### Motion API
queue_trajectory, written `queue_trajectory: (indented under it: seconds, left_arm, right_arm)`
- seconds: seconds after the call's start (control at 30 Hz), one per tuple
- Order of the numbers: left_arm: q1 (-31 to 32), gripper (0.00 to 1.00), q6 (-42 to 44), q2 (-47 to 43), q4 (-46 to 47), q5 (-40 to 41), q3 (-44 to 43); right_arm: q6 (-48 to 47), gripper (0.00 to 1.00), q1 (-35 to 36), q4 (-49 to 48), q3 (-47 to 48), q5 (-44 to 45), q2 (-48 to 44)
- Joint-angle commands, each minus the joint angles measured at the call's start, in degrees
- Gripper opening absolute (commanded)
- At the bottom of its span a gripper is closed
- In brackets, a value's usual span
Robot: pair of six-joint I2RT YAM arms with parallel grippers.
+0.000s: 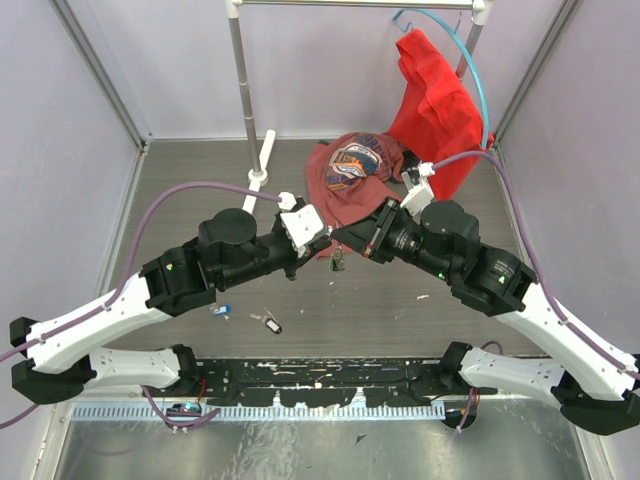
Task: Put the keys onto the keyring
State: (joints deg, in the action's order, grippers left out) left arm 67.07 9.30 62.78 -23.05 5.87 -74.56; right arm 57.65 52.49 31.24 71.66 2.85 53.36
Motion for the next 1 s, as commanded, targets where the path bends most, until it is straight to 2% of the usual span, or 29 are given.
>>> queue_trajectory:
  seconds: [0.0, 0.03, 0.13, 0.23, 0.6, 0.73, 0.83, 0.97]
  left_arm:
    - [0.0, 0.0, -0.06, -0.82, 2.26, -0.06, -0.9]
    - [0.04, 0.0, 0.0, -0.9, 1.8, -0.07, -1.05]
    - [-0.02, 0.0, 0.22, -0.97, -0.17, -0.37, -1.85]
    - [-0.01, 0.0, 0.49, -0.79, -2.83, -1.31, -3.28]
    - [-0.01, 0.0, 1.01, -0.55, -10.19, -5.2, -7.02]
    - [0.0, 0.0, 0.99, 0.23, -13.1, -7.3, -8.94]
    - [-0.01, 0.0, 0.82, 0.17, -13.89, -8.94, -9.89]
    - [-0.05, 0.0, 0.65, 0.23, -15.32, -10.33, -11.16]
  right_arm:
    - [0.23, 0.05, 0.23, -4.06, 0.24, -1.78, -1.97]
    - [-0.23, 0.1, 0.24, -4.08, 0.28, -1.67, -2.22]
    - [-2.31, 0.36, 0.24, -3.2, 0.84, -0.45, -2.98]
    - [-6.35, 0.46, 0.24, -0.86, 2.23, 1.39, -3.64]
    - [-28.61, 0.5, 0.24, 2.18, 3.74, 4.15, -7.47]
    - [-38.09, 0.5, 0.24, 2.96, 3.76, -0.25, -7.98]
    - [-45.99, 0.52, 0.24, 6.39, 5.16, -7.21, -7.64]
    - [-51.55, 0.49, 0.24, 9.74, 7.09, -12.53, -7.24]
